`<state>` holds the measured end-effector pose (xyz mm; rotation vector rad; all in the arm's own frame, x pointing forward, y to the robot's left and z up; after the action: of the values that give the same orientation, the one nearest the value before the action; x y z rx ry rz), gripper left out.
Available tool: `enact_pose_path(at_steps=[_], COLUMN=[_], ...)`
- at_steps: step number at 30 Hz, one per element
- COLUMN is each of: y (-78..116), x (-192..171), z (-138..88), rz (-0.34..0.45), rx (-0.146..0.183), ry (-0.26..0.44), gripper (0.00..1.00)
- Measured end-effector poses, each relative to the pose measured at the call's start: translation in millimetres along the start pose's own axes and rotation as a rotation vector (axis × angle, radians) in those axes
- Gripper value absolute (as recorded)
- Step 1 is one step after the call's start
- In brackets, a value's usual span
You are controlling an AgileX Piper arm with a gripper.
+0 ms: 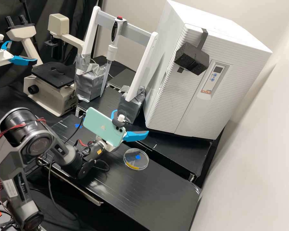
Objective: Close the lid
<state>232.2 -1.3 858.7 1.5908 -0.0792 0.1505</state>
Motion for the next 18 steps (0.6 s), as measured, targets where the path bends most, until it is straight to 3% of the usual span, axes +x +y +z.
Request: enact_pose_path(at_steps=[10,18], y=[27.1,26.3], x=[-34,-46], z=[36,49], rz=[0.051,0.037], rx=[-0.008,-0.007], ry=[-0.133,-0.194], gripper=[1.0,1.0])
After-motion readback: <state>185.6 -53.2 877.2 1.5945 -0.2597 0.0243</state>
